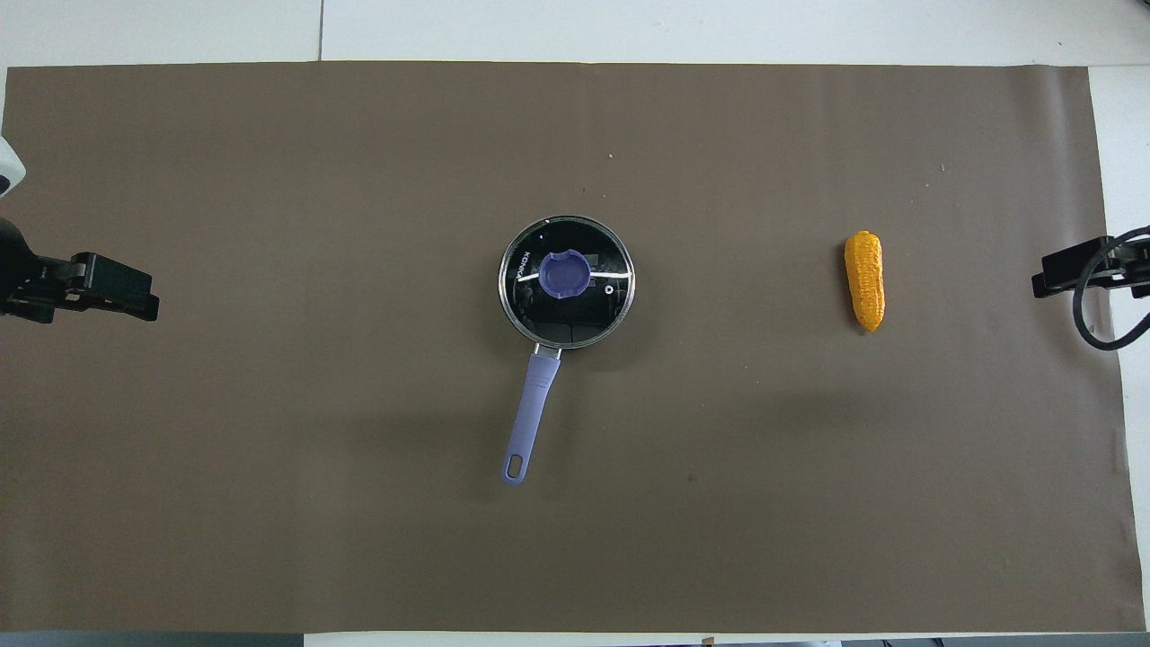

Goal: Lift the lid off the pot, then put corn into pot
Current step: 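Move the left gripper toward the glass lid on the black pot, then grasp the lid knob with the left gripper while the right gripper grasps the corn, then lift the lid aside with the left gripper while the right gripper carries corn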

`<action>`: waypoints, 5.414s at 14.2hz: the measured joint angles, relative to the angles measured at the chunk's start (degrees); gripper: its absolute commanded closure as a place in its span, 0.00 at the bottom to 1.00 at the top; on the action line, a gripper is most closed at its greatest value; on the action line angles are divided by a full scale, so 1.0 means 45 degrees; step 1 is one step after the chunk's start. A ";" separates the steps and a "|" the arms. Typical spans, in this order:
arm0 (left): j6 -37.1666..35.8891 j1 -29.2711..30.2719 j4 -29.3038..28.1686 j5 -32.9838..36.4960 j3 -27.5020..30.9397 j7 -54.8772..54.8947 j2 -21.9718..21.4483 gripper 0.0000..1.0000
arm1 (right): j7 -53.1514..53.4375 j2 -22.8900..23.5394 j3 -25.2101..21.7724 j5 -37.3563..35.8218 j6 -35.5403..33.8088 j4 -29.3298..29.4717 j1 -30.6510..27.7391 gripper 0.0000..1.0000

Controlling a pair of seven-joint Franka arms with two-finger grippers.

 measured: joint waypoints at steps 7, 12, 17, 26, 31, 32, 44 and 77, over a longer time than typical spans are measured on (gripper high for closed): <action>0.0178 -0.0034 -0.0038 -0.0030 -0.0074 -0.0083 -0.0017 0.00 | 0.0000 0.0000 0.0000 0.0000 0.0000 -0.0001 0.0000 0.00; 0.1581 -0.2882 0.0441 -0.0287 -0.0297 -0.3983 0.1108 0.00 | 0.0000 -0.0006 0.0000 0.0000 0.0000 -0.0014 0.0001 0.00; 0.2986 -0.6435 0.3913 -0.0292 -0.0354 -0.8734 0.6143 0.00 | -0.0002 -0.0044 0.0071 0.0089 0.2412 -0.1584 0.0129 0.00; 0.4575 -0.7121 0.4290 -0.0095 -0.0220 -0.9124 0.7500 0.00 | 0.1129 0.1479 0.0130 0.0131 0.8352 -0.5134 0.1274 0.00; 0.4750 -0.7163 0.3942 -0.0095 -0.0254 -0.9133 0.7568 0.00 | 0.1455 0.2230 0.0152 0.0680 0.9473 -0.5588 0.1314 0.00; 0.4874 -0.7168 0.3859 -0.0095 -0.0256 -0.9184 0.7581 0.00 | 0.1455 0.2413 0.0158 0.0853 0.9660 -0.5589 0.1314 0.00; 0.5128 -0.7312 0.3617 -0.0096 -0.0274 -0.9810 0.7599 0.25 | 0.0708 0.3671 0.0402 0.1075 0.9774 -0.4759 0.1496 1.00; 0.7144 0.2177 -0.3049 -0.0349 0.0211 0.2915 0.3490 1.00 | 0.9752 0.6565 0.0680 0.0997 0.5694 0.2809 0.8746 1.00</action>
